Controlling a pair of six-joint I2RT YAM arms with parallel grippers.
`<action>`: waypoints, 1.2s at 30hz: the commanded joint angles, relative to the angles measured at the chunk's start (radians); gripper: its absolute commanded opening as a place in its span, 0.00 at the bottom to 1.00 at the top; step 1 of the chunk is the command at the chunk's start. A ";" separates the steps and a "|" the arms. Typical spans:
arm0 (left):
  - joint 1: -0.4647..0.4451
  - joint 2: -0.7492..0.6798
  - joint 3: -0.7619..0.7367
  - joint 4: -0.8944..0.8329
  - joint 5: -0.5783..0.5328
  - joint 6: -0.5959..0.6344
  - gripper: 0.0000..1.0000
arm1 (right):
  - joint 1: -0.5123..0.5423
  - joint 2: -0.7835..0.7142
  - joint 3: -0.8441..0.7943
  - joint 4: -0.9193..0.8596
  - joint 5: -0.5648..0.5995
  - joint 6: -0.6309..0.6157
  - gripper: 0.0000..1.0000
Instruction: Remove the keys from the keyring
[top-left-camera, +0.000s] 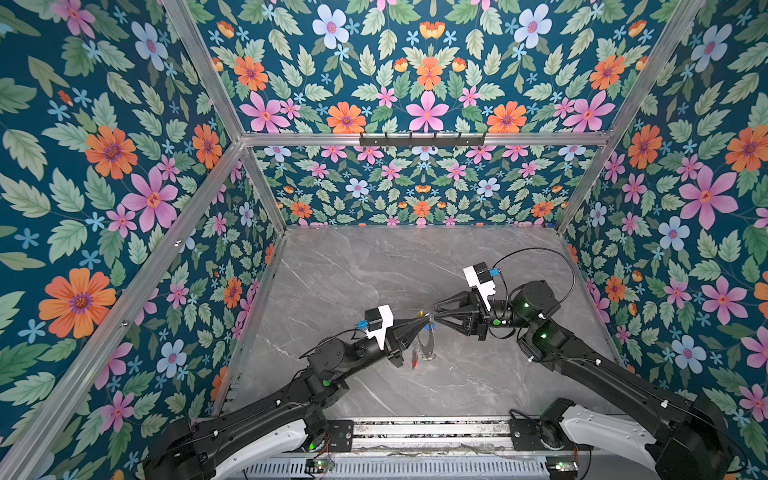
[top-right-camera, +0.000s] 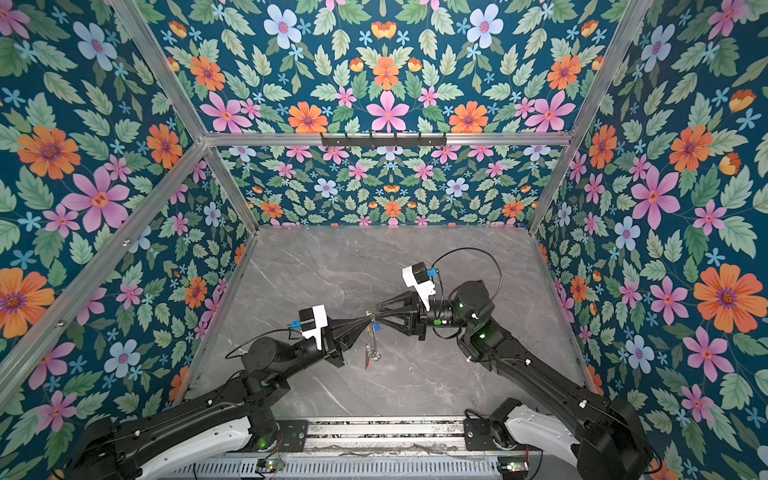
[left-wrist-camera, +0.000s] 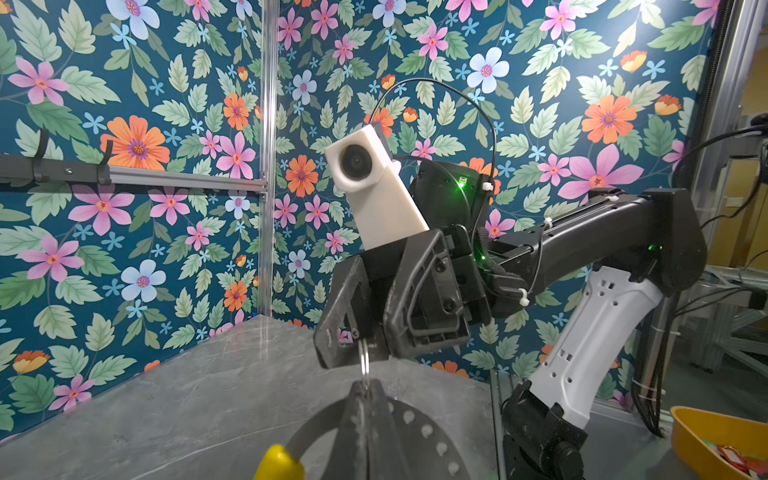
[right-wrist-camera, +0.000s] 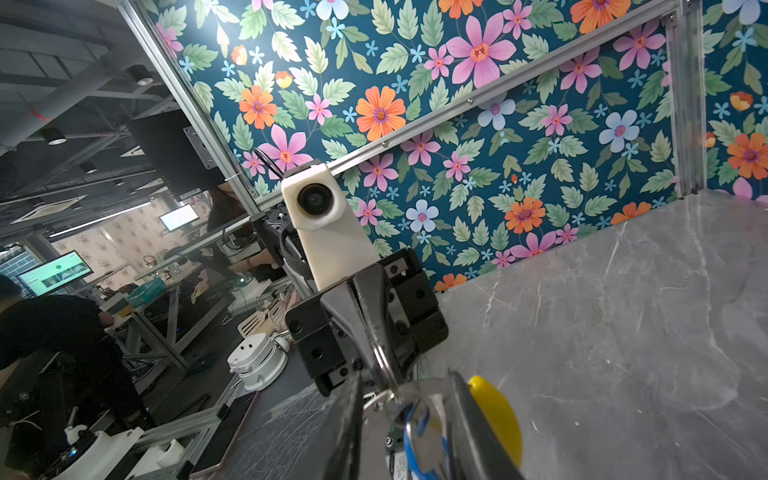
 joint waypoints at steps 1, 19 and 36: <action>-0.001 0.001 0.009 0.061 0.019 -0.004 0.00 | 0.001 -0.001 0.002 0.037 -0.009 0.017 0.30; 0.000 0.021 0.012 0.081 0.019 -0.005 0.00 | 0.010 0.007 0.022 0.016 -0.039 0.014 0.15; 0.002 0.009 0.026 0.028 -0.033 -0.014 0.17 | 0.023 -0.036 0.040 -0.130 -0.009 -0.052 0.00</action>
